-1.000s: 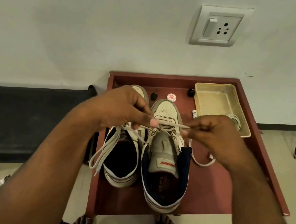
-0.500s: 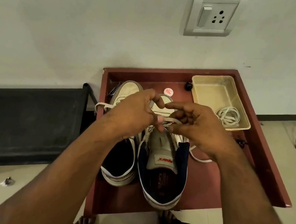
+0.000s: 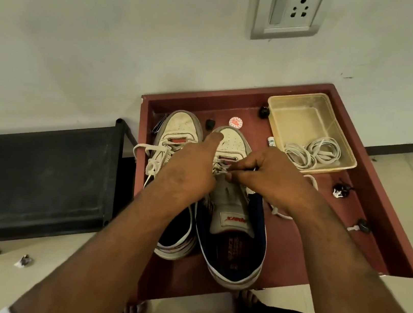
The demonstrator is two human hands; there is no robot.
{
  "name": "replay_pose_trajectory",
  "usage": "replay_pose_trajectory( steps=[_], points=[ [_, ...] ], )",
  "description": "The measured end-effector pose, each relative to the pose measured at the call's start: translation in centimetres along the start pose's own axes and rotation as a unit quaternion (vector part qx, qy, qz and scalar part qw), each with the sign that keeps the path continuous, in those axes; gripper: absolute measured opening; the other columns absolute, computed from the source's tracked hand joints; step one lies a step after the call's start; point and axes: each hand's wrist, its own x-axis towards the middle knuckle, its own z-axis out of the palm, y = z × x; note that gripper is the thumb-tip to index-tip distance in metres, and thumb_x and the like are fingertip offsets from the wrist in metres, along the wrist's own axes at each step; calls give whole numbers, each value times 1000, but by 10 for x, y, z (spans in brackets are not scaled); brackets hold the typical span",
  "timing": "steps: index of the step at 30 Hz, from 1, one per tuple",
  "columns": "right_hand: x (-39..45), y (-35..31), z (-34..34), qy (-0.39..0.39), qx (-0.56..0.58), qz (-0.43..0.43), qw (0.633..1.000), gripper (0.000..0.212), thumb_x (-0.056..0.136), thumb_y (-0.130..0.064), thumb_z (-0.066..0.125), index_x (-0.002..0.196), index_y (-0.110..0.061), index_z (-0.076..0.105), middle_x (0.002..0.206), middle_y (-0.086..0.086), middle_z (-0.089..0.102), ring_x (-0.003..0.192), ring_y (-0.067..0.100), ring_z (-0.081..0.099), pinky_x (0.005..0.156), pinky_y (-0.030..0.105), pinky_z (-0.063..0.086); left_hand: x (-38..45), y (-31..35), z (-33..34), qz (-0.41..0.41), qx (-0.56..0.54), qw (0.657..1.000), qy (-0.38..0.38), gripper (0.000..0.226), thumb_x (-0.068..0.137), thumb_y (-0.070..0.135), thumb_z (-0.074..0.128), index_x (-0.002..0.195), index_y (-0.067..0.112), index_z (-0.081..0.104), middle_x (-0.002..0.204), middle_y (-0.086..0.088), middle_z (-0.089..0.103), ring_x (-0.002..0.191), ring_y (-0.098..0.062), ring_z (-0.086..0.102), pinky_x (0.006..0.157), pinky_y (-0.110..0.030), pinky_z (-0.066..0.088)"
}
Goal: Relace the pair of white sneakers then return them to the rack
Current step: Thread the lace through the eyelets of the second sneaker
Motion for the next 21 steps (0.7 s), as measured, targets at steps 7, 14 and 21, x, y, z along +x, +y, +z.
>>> replay_pose_trajectory(
  steps=[7,14,21],
  points=[
    [3,-6,15,-4,-110,-15,994,7,83,-24,74,80,-18,78,78,3,70,75,17,64,69,33,54,11,-18,1,-79,-198,977,-21,72,77,-8,68,132,32,43,92,-7,68,79,-22,66,63,-30,51],
    [8,-3,23,13,-157,-8,988,17,84,-23,72,70,-15,72,70,5,64,67,19,61,63,36,54,17,-23,4,-104,-254,961,-34,71,74,-10,73,124,33,48,89,-10,67,71,-23,67,68,-43,59],
    [8,-1,21,-11,-145,7,989,15,84,-26,73,76,-15,77,72,5,70,71,19,65,69,36,56,18,-25,2,-108,-258,959,-43,66,74,-9,74,121,31,51,91,-14,69,82,-28,71,72,-51,61]
  ],
)
